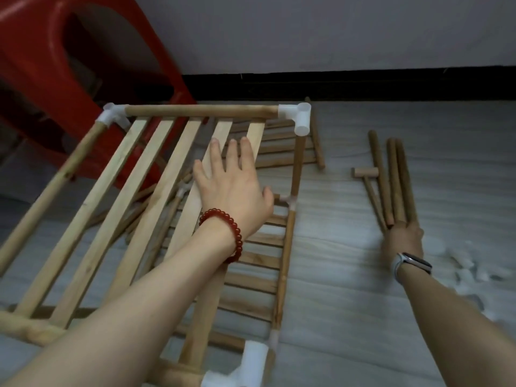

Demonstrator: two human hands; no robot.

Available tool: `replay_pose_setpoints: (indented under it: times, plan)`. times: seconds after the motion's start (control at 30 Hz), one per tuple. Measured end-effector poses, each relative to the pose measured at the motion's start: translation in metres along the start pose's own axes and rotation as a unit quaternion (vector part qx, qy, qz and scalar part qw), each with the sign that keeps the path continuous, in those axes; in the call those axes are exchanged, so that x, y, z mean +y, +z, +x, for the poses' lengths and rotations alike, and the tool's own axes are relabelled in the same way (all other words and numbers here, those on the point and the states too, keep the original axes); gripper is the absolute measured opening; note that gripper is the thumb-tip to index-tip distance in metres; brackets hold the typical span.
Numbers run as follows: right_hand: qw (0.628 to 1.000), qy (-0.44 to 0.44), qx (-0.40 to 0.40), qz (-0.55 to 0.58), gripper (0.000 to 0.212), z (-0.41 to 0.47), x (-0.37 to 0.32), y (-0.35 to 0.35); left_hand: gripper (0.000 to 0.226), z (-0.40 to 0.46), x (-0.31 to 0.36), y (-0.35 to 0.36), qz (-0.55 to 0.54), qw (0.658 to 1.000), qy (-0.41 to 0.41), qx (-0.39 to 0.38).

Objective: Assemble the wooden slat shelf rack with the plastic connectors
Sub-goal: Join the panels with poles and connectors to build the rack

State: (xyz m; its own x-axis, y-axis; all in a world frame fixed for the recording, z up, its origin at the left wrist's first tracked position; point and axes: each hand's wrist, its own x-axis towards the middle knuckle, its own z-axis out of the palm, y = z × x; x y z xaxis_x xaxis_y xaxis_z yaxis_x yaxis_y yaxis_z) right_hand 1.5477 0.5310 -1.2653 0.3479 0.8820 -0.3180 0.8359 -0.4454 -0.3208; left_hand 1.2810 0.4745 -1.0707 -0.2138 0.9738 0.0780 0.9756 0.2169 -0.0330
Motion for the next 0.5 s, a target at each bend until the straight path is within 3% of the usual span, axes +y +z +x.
replay_pose_setpoints:
  times: [0.1, 0.23, 0.5]
  plan:
    - [0.997, 0.024, 0.038, 0.06, 0.035, 0.001, 0.002, -0.005, 0.081, -0.001, 0.002, -0.001, -0.002, 1.0, -0.002, -0.004]
    - [0.999, 0.004, 0.039, 0.037, 0.025, 0.001, -0.003, 0.002, 0.08, -0.001, -0.001, -0.003, -0.002, 1.0, -0.003, -0.004]
    - [0.978, 0.126, -0.065, 0.149, 0.036, -0.011, -0.013, 0.01, 0.079, -0.002, 0.001, -0.001, -0.009, 1.0, -0.01, -0.007]
